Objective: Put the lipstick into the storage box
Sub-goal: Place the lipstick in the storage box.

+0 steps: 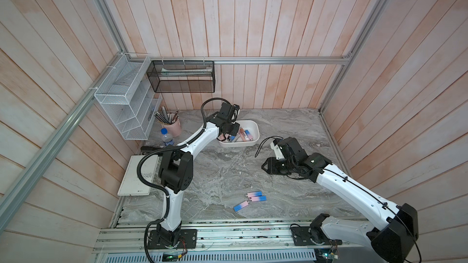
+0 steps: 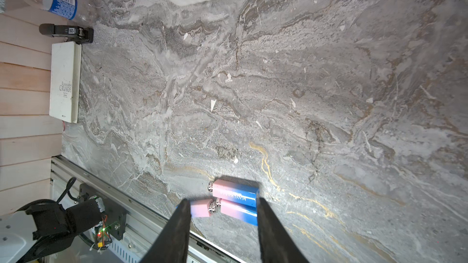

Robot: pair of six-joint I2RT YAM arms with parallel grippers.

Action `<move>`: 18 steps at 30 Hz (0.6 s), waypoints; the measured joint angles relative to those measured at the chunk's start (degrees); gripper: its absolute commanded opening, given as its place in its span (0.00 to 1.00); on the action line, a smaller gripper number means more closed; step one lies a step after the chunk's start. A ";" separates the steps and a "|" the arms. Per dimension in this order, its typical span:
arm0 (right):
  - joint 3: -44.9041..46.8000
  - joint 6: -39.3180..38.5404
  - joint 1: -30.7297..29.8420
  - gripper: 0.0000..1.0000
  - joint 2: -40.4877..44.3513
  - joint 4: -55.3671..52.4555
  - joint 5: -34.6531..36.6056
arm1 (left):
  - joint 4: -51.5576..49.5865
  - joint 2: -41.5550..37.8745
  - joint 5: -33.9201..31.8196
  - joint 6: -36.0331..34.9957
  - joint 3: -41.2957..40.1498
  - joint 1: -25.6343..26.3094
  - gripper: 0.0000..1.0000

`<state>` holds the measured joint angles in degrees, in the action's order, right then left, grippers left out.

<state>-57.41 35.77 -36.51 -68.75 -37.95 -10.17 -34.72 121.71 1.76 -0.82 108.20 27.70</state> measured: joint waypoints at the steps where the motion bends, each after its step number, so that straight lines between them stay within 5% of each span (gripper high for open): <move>1: -0.37 -0.28 0.48 0.44 -0.48 0.09 -0.28 | -0.09 1.49 0.13 -0.15 1.60 -0.28 0.23; 13: -3.63 -4.15 6.01 0.44 -3.26 0.20 -2.21 | -0.68 9.49 2.38 -0.04 5.49 -2.93 0.25; 18: -3.63 -4.90 7.08 0.44 -3.32 0.22 -2.86 | -0.68 9.79 2.73 0.04 5.49 -2.95 0.42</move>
<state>-61.04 30.87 -29.43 -72.07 -37.74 -13.04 -35.40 131.50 4.49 -0.78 113.69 24.75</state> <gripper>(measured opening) 0.443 0.366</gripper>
